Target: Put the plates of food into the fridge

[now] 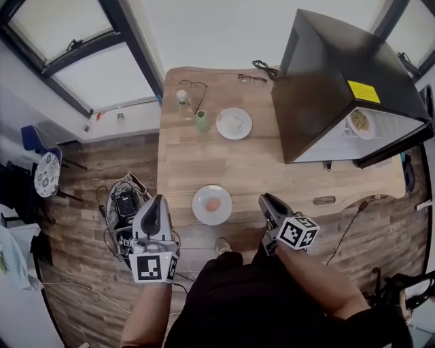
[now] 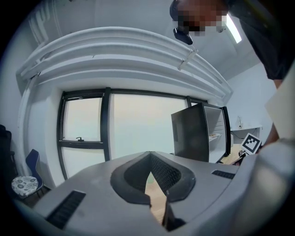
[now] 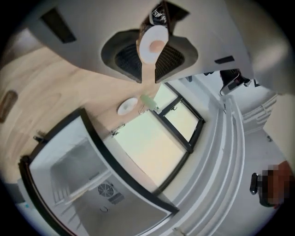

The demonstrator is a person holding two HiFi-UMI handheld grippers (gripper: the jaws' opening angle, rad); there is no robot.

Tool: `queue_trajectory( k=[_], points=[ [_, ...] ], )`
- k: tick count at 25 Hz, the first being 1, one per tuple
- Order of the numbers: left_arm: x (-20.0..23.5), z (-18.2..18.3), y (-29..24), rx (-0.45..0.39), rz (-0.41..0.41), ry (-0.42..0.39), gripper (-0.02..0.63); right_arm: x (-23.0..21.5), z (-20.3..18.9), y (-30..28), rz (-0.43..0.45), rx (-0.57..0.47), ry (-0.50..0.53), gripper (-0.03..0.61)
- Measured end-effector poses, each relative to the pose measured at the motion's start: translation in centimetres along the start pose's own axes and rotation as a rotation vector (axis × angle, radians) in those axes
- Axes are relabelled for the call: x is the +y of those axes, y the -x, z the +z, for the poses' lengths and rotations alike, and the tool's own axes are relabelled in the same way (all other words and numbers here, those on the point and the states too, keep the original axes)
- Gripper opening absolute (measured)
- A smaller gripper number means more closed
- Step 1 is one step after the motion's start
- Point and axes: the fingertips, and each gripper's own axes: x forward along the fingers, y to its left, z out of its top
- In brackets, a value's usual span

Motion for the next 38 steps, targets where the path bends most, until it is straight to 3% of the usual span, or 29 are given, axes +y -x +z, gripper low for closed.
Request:
queue_trajectory(
  k=[8,12,17,23,28,32,34,38],
  points=[
    [3.0,-2.6,5.4,0.044,0.053,0.011,0.004,0.9,-10.5,-3.5,0.021,0.138,-0.161,0.106],
    [4.0,-3.6,7.0,0.073,0.082,0.007,0.005,0.3,-13.7,-4.9,-0.032,0.199,-0.258,0.127],
    [4.8,-4.5,8.1,0.103,0.102,-0.004,0.005,1.3,-16.6,-6.7,0.0,0.241,-0.35,0.164],
    [5.1,-4.8,8.7,0.132,0.116,-0.007,0.004,0.6,-18.4,-8.7,-0.045,0.254,-0.483,0.167],
    [5.1,-4.7,8.8,0.147,0.118,-0.031,0.005,-0.6,-19.1,-9.4,-0.042,0.292,-0.533,0.164],
    [5.1,-4.8,8.7,0.149,0.122,-0.022,0.005,-0.4,-18.7,-8.6,-0.035,0.305,-0.533,0.124],
    [4.6,-4.6,8.2,0.143,0.112,-0.022,0.005,-0.1,-18.2,-7.7,-0.033,0.291,-0.523,0.055],
    [3.3,-4.0,6.8,0.12,0.08,-0.02,0.005,0.5,-16.8,-6.4,0.005,0.264,-0.549,0.034]
  ],
)
